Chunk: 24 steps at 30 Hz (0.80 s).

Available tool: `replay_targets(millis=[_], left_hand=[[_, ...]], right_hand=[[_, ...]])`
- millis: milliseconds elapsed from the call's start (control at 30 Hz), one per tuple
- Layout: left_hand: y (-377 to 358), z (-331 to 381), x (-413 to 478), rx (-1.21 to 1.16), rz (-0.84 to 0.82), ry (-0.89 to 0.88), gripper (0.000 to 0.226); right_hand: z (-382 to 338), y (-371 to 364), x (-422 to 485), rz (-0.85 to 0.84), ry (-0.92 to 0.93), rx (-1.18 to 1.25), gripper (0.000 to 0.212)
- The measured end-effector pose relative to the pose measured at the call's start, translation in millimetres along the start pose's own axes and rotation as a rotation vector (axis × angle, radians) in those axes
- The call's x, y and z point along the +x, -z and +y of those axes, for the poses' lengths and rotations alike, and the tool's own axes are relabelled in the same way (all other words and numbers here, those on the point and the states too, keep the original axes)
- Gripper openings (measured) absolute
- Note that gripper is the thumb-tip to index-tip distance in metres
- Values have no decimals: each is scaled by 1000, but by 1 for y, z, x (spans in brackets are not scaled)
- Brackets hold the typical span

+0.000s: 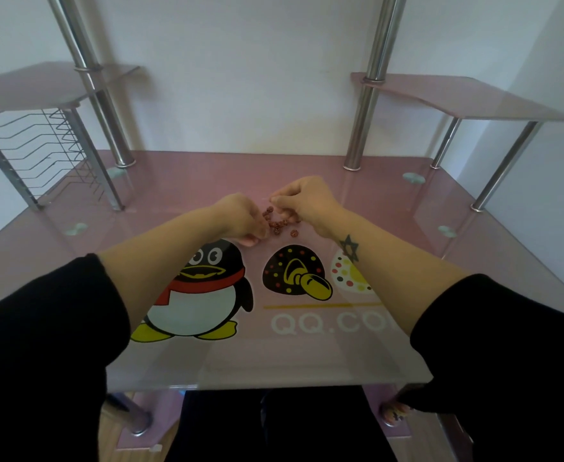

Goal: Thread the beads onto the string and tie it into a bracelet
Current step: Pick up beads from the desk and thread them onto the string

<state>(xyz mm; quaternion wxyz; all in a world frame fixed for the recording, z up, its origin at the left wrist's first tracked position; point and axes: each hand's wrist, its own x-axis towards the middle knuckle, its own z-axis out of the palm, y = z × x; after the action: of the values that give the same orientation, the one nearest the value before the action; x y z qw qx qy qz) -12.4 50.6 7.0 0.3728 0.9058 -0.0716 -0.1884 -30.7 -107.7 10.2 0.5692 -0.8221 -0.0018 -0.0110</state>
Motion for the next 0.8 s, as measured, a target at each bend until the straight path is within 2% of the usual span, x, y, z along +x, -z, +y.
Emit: replay_targets(millis=[167, 300, 433, 800], left_hand=[[9, -6, -4, -524, -15, 66, 11], [11, -13, -5, -708, -38, 69, 18], [8, -19, -4, -780, -47, 50, 20], [7, -23, 0, -764, -23, -1, 21]], right_hand=[[1, 0, -4, 4, 81, -109, 4], [4, -2, -5, 8, 159, -238, 4], [8, -5, -4, 22, 232, -361, 7], [12, -9, -3, 31, 329, -567, 7]])
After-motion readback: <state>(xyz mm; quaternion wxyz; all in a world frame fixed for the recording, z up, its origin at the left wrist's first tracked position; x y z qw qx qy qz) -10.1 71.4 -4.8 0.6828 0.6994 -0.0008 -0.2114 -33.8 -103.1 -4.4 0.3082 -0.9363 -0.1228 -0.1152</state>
